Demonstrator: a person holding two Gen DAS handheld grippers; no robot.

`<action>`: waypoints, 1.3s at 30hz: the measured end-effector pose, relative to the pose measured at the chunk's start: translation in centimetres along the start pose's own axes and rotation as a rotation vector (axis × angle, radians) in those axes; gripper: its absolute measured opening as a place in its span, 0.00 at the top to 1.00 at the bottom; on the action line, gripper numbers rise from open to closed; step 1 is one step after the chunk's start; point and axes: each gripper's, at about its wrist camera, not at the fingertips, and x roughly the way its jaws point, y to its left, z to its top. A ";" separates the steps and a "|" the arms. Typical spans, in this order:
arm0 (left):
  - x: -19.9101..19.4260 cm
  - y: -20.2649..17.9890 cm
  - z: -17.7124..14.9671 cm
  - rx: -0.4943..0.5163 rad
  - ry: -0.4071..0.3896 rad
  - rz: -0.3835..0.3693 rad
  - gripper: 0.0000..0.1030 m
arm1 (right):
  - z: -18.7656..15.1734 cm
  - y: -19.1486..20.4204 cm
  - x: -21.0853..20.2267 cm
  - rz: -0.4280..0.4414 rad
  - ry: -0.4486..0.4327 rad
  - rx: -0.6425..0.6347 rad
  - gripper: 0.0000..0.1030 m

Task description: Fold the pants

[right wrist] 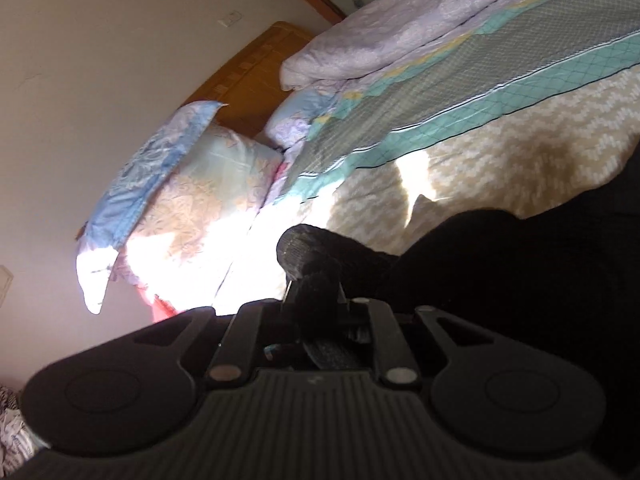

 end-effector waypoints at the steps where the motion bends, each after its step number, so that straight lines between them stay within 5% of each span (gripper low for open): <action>1: -0.3 -0.1 -0.1 0.024 0.009 0.007 0.89 | -0.7 0.5 0.5 0.028 0.013 -0.006 0.85; 4: 0.8 1.8 -1.7 0.003 0.093 0.112 0.87 | -3.4 1.0 4.2 0.047 0.087 0.022 0.84; 7: 1.8 6.2 -3.9 -0.150 0.224 0.182 0.77 | -6.1 0.0 8.2 -0.055 0.155 0.049 0.83; 9: 0.6 7.4 -3.8 -0.183 0.222 0.143 0.73 | -7.5 -0.1 10.1 -0.121 0.181 0.003 0.76; 12: -2.1 7.8 -1.9 -0.186 0.148 0.172 0.53 | -7.6 1.6 9.8 -0.099 0.169 -0.071 0.50; 14: -3.0 7.6 0.0 -0.187 0.094 0.160 0.52 | -7.0 2.9 8.8 -0.068 0.173 -0.124 0.45; 17: -1.4 5.9 3.1 -0.097 0.082 0.171 0.40 | -7.1 3.6 5.7 -0.063 0.120 -0.224 0.45; 21: 6.0 3.2 5.9 0.077 0.204 0.142 0.16 | -7.9 1.1 2.0 -0.135 0.072 -0.156 0.45; 24: 11.5 2.2 5.7 0.110 0.356 0.089 0.18 | -8.6 -1.1 0.1 -0.186 0.052 -0.082 0.45; 26: 13.6 1.3 4.2 0.124 0.415 0.078 0.50 | -8.5 -1.8 -0.8 -0.232 0.029 -0.080 0.45; 27: 14.2 0.7 3.6 0.156 0.425 0.113 0.78 | -8.3 -2.1 -1.2 -0.260 0.010 -0.085 0.45; 30: 12.3 -0.5 2.6 0.200 0.283 0.224 0.90 | -7.2 -3.1 -1.9 -0.321 -0.043 -0.065 0.45; 33: 8.1 1.4 4.2 0.085 0.059 0.302 0.91 | -6.8 -3.7 -2.2 -0.385 -0.103 -0.071 0.45; 36: 8.9 2.0 3.2 0.075 0.109 0.346 0.88 | -7.4 -4.8 -0.7 -0.422 -0.052 -0.055 0.44; 39: 8.8 0.9 2.2 0.145 0.122 0.398 0.72 | -8.4 -5.2 0.7 -0.446 -0.023 -0.090 0.44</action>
